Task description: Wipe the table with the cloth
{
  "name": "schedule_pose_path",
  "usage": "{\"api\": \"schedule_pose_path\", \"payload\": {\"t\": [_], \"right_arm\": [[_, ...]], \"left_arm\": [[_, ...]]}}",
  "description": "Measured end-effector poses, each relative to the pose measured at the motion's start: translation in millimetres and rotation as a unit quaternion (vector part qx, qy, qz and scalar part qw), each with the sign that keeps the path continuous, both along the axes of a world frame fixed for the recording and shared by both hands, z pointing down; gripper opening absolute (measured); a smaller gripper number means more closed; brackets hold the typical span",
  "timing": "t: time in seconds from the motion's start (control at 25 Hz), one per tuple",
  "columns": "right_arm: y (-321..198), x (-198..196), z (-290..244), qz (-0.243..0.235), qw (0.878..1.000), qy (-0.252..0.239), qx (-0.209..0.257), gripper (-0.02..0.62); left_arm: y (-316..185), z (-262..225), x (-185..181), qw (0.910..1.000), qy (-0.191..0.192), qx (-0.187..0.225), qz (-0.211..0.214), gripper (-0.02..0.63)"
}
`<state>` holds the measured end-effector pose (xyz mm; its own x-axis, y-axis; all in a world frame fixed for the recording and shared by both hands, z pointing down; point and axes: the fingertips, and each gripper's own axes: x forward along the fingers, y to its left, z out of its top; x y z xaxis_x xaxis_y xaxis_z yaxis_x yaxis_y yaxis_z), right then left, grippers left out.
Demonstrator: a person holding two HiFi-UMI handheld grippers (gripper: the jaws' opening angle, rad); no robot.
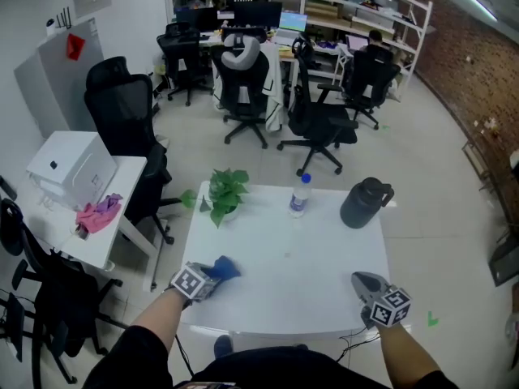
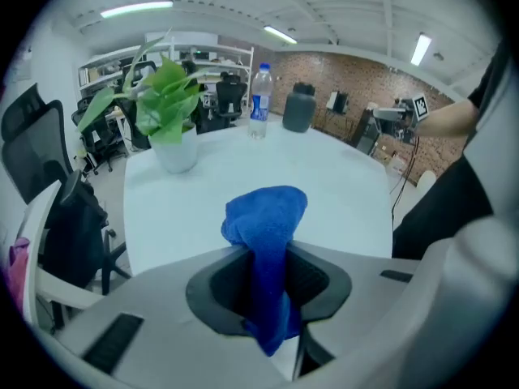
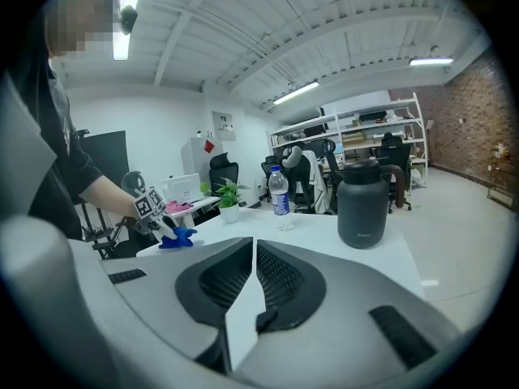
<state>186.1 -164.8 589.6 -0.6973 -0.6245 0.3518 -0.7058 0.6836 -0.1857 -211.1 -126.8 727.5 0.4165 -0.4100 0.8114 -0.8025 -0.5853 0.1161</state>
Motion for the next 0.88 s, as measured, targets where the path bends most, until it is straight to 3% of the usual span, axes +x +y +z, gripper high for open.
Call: {"api": "schedule_pose_path", "payload": {"t": [0.12,0.24,0.64,0.88], "right_arm": [[2.9,11.6,2.8,0.009,1.0,-0.004,-0.002,0.031],[7.2,26.3,6.4,0.019,1.0,-0.009,-0.004,0.031],[17.7,74.1,10.4,0.05,0.999,-0.011,-0.009,0.031],[19.8,89.5,17.9,0.06,0.998,-0.009,-0.017,0.031]], "left_arm": [[-35.9,-28.3,39.3,0.9988,0.034,0.035,0.007,0.081],[-63.8,-39.5,77.1,0.9979,0.042,0.044,0.02,0.081],[-135.3,-10.5,166.7,0.9971,-0.016,0.026,0.07,0.081],[-145.6,13.2,205.6,0.9947,-0.031,-0.01,0.097,0.081]]}}
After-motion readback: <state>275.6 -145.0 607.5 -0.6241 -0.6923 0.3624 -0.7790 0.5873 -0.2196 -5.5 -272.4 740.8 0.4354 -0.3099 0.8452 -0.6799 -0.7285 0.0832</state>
